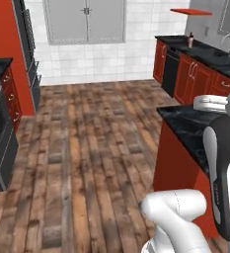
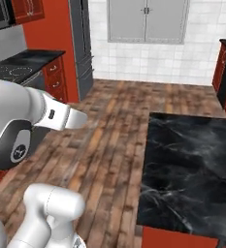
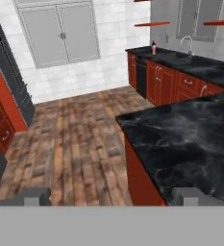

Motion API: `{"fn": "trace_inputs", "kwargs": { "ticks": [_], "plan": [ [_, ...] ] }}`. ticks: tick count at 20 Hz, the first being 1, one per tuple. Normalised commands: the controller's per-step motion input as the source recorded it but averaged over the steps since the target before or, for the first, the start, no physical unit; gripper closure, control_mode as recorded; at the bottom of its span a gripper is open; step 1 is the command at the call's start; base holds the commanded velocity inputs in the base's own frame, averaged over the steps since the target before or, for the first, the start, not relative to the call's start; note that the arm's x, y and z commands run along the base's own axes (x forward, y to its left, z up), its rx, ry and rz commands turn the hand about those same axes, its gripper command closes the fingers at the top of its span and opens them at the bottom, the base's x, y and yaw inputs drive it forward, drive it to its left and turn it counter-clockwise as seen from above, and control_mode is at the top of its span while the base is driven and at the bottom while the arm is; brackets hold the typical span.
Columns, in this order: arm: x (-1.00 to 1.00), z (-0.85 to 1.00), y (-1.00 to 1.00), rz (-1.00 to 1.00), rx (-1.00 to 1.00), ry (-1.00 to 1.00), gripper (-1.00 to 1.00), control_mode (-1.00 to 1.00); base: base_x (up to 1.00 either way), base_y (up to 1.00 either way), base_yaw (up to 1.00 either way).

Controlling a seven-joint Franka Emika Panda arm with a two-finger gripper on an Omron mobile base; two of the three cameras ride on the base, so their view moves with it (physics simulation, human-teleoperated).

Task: Place the large bottle from the dining counter next to the other large bottle outside the sink, and place the small bottle from the dining counter next to the other small bottle inside the sink.

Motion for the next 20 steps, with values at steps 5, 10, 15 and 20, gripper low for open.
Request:
{"fn": "trace_inputs", "kwargs": {
  "ticks": [5, 10, 15, 20],
  "plan": [
    [0.00, 0.00, 0.00, 0.00, 0.00, 0.00, -1.00, 1.00, -0.13, -0.04, 0.49],
    [0.00, 0.00, 0.00, 0.00, 0.00, 0.00, -1.00, 1.00, -0.31, -0.13, 0.34],
    [0.00, 0.00, 0.00, 0.00, 0.00, 0.00, -1.00, 1.00, -0.78, -0.06, 0.16],
    [0.00, 0.00, 0.00, 0.00, 0.00, 0.00, -1.00, 1.00, -0.98, -0.03, 0.08]
  ]
}}
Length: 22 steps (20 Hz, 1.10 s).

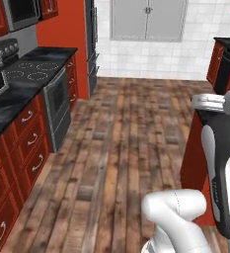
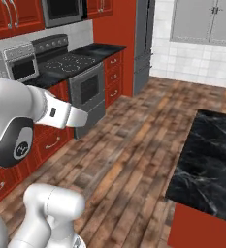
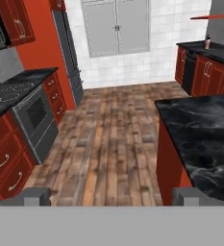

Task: Place the large bottle from the dining counter next to the other large bottle outside the sink, and place the small bottle from the dining counter next to the other small bottle inside the sink.

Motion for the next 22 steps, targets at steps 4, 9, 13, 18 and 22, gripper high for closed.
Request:
{"fn": "trace_inputs", "kwargs": {
  "ticks": [4, 9, 13, 18, 22],
  "plan": [
    [0.00, 0.00, 0.00, 0.00, 0.00, 0.00, -1.00, 1.00, -0.71, -0.33, -0.10],
    [0.00, 0.00, 0.00, 0.00, 0.00, 0.00, -1.00, 1.00, -0.05, -0.81, -0.26],
    [0.00, 0.00, 0.00, 0.00, 0.00, 0.00, -1.00, 1.00, 0.00, -1.00, -0.19],
    [0.00, 0.00, 0.00, 0.00, 0.00, 0.00, -1.00, 1.00, 0.00, -1.00, -0.14],
    [0.00, 0.00, 0.00, 0.00, 0.00, 0.00, -1.00, 1.00, 0.00, -1.00, -0.10]
  ]
}}
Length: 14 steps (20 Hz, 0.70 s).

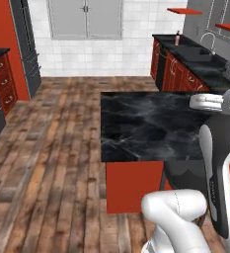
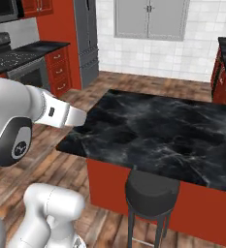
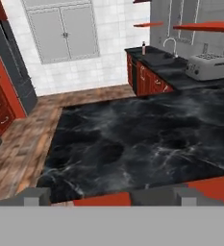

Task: Place the large bottle from the dining counter next to the other large bottle outside the sink, and place the small bottle from the dining counter next to the other small bottle inside the sink.

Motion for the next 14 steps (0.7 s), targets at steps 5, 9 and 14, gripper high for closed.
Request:
{"fn": "trace_inputs", "kwargs": {
  "ticks": [5, 9, 14],
  "plan": [
    [0.00, 0.00, 0.00, 0.00, 0.00, 0.00, -1.00, 1.00, 0.01, -0.95, -0.07],
    [0.00, 0.00, 0.00, 0.00, 0.00, 0.00, -1.00, 1.00, 0.08, -0.79, -0.03],
    [0.00, 0.00, 0.00, 0.00, 0.00, 0.00, -1.00, 1.00, 0.11, -0.75, -0.01]
  ]
}}
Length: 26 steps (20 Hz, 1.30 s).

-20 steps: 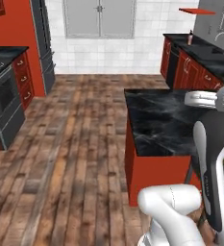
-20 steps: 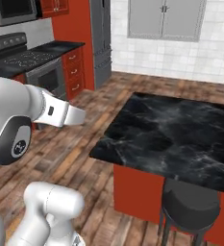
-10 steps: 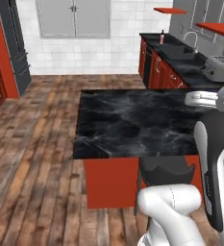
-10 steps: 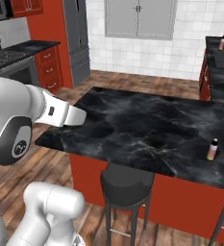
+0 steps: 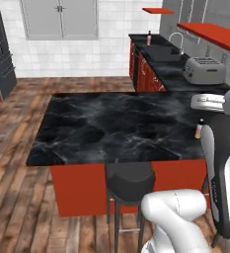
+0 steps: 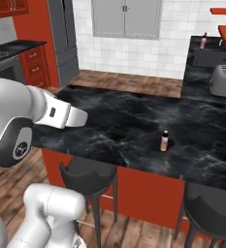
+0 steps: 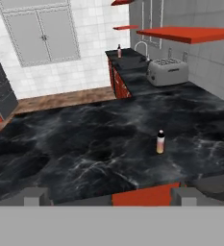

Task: Place the large bottle from the dining counter next to the other large bottle outside the sink, and place the small bottle from the dining counter next to the other small bottle inside the sink.

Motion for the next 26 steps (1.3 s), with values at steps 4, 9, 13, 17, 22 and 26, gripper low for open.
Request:
{"fn": "trace_inputs", "kwargs": {
  "ticks": [4, 9, 13, 17, 22, 26],
  "plan": [
    [0.00, 0.00, 0.00, 0.00, 0.00, 0.00, -1.00, 1.00, 0.15, -0.69, 0.00],
    [0.00, 0.00, 0.00, 0.00, 0.00, 0.00, -1.00, 1.00, 0.19, -0.60, 0.00],
    [0.00, 0.00, 0.00, 0.00, 0.00, 0.00, -1.00, 1.00, 0.45, -0.31, 0.02],
    [0.00, 0.00, 0.00, 0.00, 0.00, 0.00, -1.00, 1.00, 0.63, -0.31, 0.04],
    [0.00, 0.00, 0.00, 0.00, 0.00, 0.00, -1.00, 1.00, 0.67, -0.35, 0.03],
    [0.00, 0.00, 0.00, 0.00, 0.00, 0.00, -1.00, 1.00, 0.55, -0.47, -0.10]
  ]
}}
